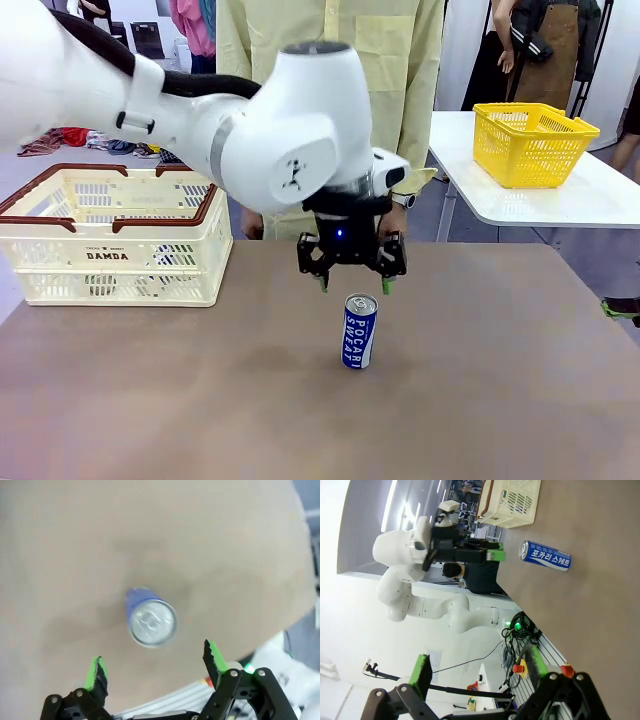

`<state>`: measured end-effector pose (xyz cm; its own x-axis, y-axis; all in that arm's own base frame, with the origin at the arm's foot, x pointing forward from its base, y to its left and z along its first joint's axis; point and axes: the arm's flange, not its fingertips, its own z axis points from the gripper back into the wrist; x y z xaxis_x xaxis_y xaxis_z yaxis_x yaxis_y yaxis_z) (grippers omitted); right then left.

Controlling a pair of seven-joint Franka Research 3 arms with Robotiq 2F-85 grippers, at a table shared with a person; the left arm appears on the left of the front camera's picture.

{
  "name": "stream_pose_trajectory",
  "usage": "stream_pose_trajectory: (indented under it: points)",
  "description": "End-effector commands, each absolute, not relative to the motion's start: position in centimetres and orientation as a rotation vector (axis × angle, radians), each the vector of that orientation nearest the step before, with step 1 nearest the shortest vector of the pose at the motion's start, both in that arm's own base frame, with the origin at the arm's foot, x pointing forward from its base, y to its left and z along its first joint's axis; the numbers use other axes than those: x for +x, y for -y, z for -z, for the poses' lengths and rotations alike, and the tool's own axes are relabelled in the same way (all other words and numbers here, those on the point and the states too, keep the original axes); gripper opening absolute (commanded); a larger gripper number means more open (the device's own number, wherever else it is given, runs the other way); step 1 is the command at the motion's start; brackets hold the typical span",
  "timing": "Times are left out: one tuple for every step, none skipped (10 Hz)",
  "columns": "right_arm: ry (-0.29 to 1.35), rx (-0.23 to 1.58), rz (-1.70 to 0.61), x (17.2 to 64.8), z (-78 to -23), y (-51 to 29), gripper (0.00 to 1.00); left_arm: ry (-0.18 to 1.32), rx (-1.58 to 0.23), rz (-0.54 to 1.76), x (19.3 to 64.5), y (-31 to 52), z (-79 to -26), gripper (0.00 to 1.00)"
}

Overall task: Place the drinks into the Shopping basket.
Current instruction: Pick up one drink and place it into the Shopping basket.

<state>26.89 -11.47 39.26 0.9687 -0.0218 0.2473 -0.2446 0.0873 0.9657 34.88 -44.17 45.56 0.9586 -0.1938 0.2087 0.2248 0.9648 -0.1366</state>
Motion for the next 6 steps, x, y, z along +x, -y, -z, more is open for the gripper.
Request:
stream_pose_trajectory:
  points:
    - [0.207,1.484,-0.163,26.8,-39.6,11.5,1.0,0.243,-0.102,0.072,34.4,46.0,-44.2,1.0]
    - [0.207,1.484,-0.163,26.8,-39.6,11.5,1.0,0.23,-0.1,0.038,34.8,46.2,-43.7,1.0]
    - [0.207,1.484,-0.163,26.8,-39.6,11.5,1.0,0.214,-0.087,0.0,35.3,46.4,-43.1,1.0]
    - [0.207,1.484,-0.163,26.8,-39.6,11.5,1.0,0.163,-0.096,0.014,35.8,46.8,-42.4,1.0]
    - [0.207,1.484,-0.163,26.8,-39.6,11.5,1.0,0.112,-0.083,0.022,36.3,47.4,-41.6,1.0]
    - [0.207,1.484,-0.163,26.8,-39.6,11.5,1.0,0.092,-0.089,0.029,36.7,47.8,-41.1,1.0]
